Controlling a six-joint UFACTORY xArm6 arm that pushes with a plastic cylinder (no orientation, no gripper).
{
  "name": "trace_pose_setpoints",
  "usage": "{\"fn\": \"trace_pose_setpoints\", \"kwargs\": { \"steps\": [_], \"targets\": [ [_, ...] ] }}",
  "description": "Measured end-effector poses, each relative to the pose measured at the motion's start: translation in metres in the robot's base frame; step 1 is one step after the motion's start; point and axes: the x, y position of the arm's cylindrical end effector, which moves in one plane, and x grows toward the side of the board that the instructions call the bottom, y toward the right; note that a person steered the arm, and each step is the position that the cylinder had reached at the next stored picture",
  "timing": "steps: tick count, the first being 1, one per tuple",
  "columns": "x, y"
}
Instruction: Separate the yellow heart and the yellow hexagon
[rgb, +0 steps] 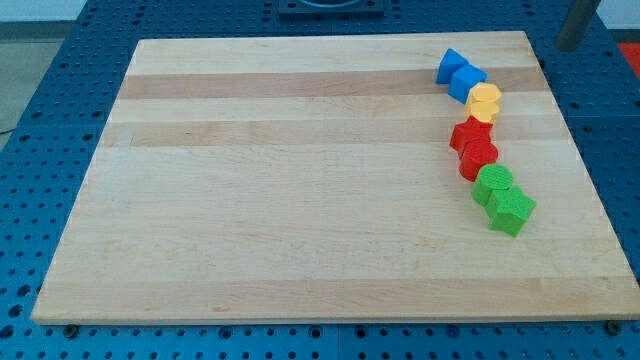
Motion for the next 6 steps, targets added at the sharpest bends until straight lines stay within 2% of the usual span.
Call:
{"fn": "trace_pose_setpoints", "kwargs": {
  "steps": [1,3,6],
  "targets": [
    [0.011,0.000],
    [0.105,-0.001],
    [0.111,-0.103]
  ]
}}
